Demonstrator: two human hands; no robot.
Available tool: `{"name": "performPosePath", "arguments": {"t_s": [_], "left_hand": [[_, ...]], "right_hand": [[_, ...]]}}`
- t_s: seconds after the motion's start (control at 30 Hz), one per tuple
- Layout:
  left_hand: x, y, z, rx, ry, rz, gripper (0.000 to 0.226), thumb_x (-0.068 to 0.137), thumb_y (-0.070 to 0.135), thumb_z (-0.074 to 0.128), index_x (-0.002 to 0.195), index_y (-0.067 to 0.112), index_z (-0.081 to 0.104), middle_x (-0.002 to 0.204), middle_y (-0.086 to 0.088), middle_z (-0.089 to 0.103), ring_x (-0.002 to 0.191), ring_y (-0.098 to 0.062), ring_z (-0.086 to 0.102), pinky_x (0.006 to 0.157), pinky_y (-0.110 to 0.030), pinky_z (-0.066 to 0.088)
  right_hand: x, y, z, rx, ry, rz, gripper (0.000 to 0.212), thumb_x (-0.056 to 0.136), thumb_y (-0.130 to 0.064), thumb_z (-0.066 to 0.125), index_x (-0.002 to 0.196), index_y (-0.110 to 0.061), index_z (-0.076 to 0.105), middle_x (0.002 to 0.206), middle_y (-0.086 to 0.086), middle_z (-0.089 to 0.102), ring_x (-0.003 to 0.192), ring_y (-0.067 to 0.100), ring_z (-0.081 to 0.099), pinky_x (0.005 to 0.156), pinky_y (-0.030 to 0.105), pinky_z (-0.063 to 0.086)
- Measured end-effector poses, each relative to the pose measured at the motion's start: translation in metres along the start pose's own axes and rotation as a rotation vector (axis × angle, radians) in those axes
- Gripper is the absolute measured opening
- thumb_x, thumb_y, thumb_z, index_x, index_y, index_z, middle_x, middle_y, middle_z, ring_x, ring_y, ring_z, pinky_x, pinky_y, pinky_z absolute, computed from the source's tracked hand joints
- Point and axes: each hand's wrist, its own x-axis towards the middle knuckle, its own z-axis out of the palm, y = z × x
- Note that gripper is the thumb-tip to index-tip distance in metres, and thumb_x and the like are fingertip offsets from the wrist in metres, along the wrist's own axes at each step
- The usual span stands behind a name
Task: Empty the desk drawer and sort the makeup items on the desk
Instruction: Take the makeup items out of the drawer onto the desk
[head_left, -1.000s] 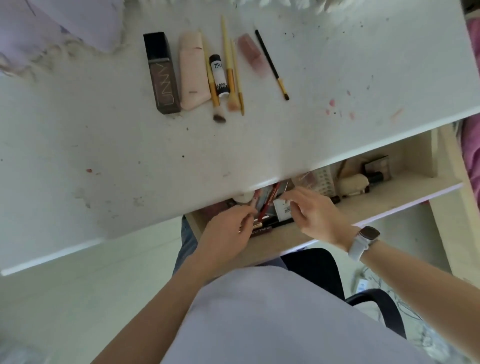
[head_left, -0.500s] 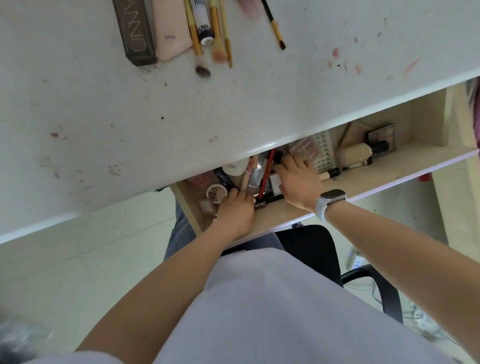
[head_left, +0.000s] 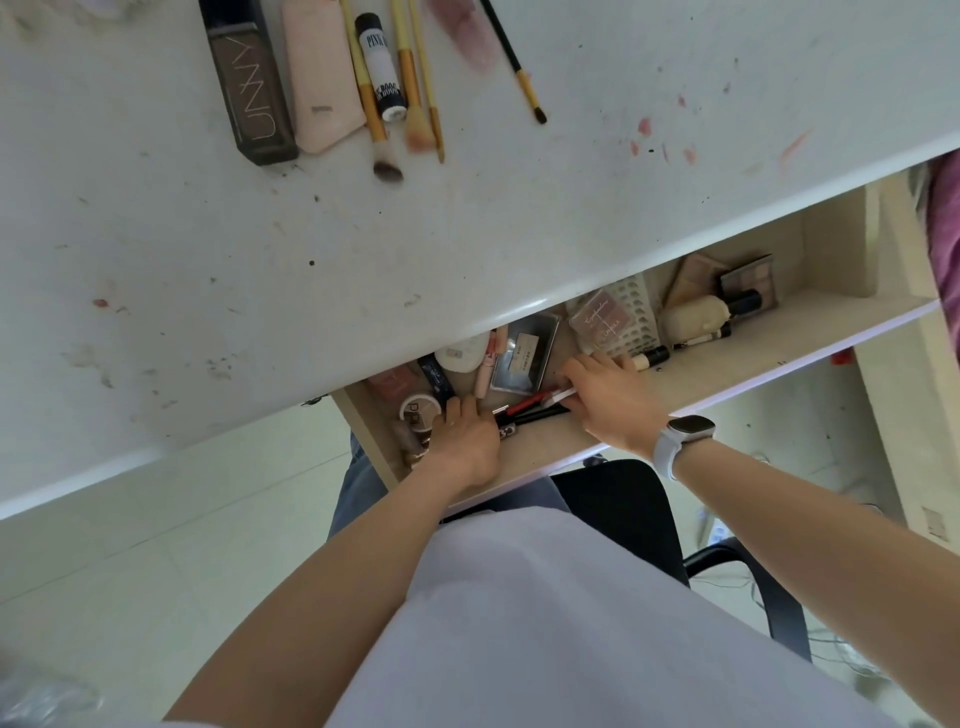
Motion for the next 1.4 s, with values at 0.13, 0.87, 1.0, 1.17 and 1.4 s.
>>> {"name": "performPosePath", "arguments": {"t_s": [0.13,0.87,1.0,1.17,1.4], "left_hand": [[-0.001,-0.007,0.002,-0.042,0.013,0.037,0.040,0.090,0.011,0.039,0.130,0.004,0.034,0.133,-0.018,0.037,0.120,-0.033,0.031,0.097,-0.043,0.032],[-0.029,-0.033,-0.008,-0.357,0.250,0.192,0.019,0.097,0.025,0.040,0.105,0.009,0.047,0.106,-0.010,0.057,0.086,-0.025,0.056,0.066,-0.033,0.042],[-0.048,-0.031,-0.054,-0.511,0.213,0.225,0.021,0.098,0.026,0.040,0.110,0.011,0.047,0.098,-0.008,0.064,0.081,-0.020,0.057,0.071,-0.033,0.046],[-0.087,-0.035,-0.105,-0.806,0.264,0.187,0.014,0.095,0.023,0.044,0.085,0.015,0.048,0.079,-0.006,0.059,0.074,-0.019,0.057,0.073,-0.030,0.045],[-0.118,-0.105,-0.166,-1.391,0.696,-0.146,0.019,0.097,0.021,0.045,0.100,0.005,0.056,0.078,0.000,0.066,0.054,-0.002,0.063,0.049,-0.011,0.046]], "right_hand": [[-0.001,0.002,0.002,0.013,0.005,0.002,0.019,0.093,-0.023,0.046,0.109,-0.016,0.051,0.117,0.003,0.054,0.113,0.024,0.044,0.091,0.035,0.028],[-0.012,0.005,-0.029,0.220,0.176,-0.131,0.022,0.090,-0.016,0.050,0.108,-0.007,0.059,0.101,0.008,0.065,0.094,0.030,0.057,0.080,0.034,0.035],[-0.019,-0.011,-0.060,0.321,0.192,-0.152,0.031,0.089,-0.022,0.042,0.109,-0.006,0.060,0.092,0.009,0.068,0.081,0.029,0.062,0.069,0.036,0.048],[-0.019,-0.044,-0.103,0.673,0.288,-0.086,0.018,0.095,-0.011,0.045,0.108,-0.010,0.058,0.091,-0.002,0.063,0.081,0.006,0.060,0.070,0.011,0.044],[0.027,-0.114,-0.158,0.975,0.501,-0.015,0.018,0.093,-0.012,0.050,0.109,-0.010,0.056,0.085,-0.011,0.059,0.076,0.001,0.057,0.065,0.005,0.043]]}}
